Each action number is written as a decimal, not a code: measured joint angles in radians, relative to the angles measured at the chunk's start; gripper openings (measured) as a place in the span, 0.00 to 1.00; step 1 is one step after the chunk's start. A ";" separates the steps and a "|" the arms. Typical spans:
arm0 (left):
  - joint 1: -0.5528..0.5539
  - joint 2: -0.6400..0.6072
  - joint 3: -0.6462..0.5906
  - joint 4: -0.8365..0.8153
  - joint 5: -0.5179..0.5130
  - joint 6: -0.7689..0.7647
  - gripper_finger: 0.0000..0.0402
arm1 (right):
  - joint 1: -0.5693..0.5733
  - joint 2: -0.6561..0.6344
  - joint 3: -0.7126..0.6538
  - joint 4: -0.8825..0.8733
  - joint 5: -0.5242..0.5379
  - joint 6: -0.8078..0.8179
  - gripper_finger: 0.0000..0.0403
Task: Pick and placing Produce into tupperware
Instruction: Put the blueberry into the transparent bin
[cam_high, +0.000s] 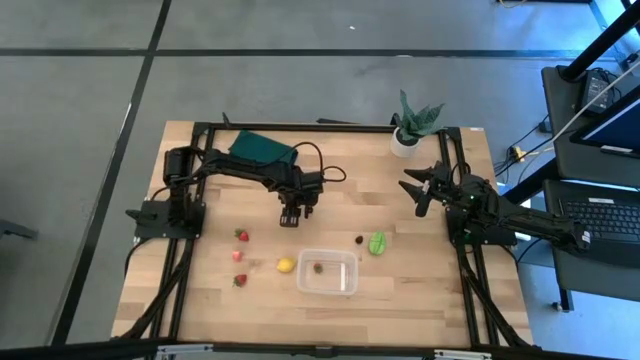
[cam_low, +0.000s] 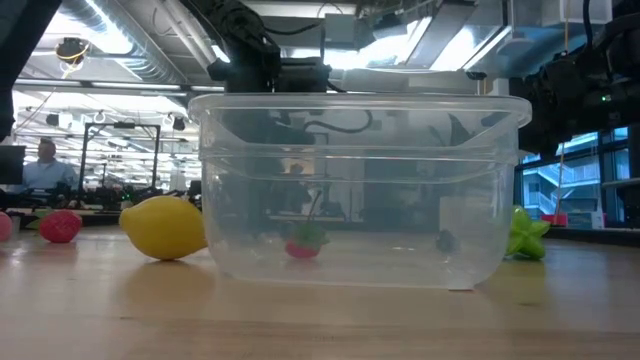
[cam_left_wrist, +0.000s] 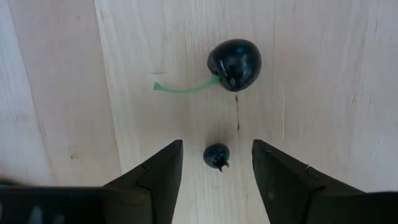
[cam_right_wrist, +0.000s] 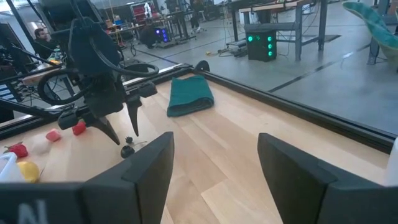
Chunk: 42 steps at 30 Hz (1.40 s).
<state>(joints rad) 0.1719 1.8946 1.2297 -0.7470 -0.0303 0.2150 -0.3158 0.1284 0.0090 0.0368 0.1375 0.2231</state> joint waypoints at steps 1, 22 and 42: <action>0.000 0.000 0.000 0.000 0.000 0.000 0.44 | 0.000 0.000 0.000 0.000 0.000 0.000 0.58; 0.000 0.046 0.003 -0.015 0.002 -0.022 0.35 | 0.000 0.000 0.000 0.000 0.000 0.000 0.58; -0.003 0.048 0.002 -0.002 0.022 -0.031 0.12 | 0.000 0.000 0.000 0.000 0.000 0.003 0.58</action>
<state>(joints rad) 0.1684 1.9430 1.2312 -0.7486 -0.0086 0.1844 -0.3158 0.1284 0.0090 0.0368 0.1379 0.2257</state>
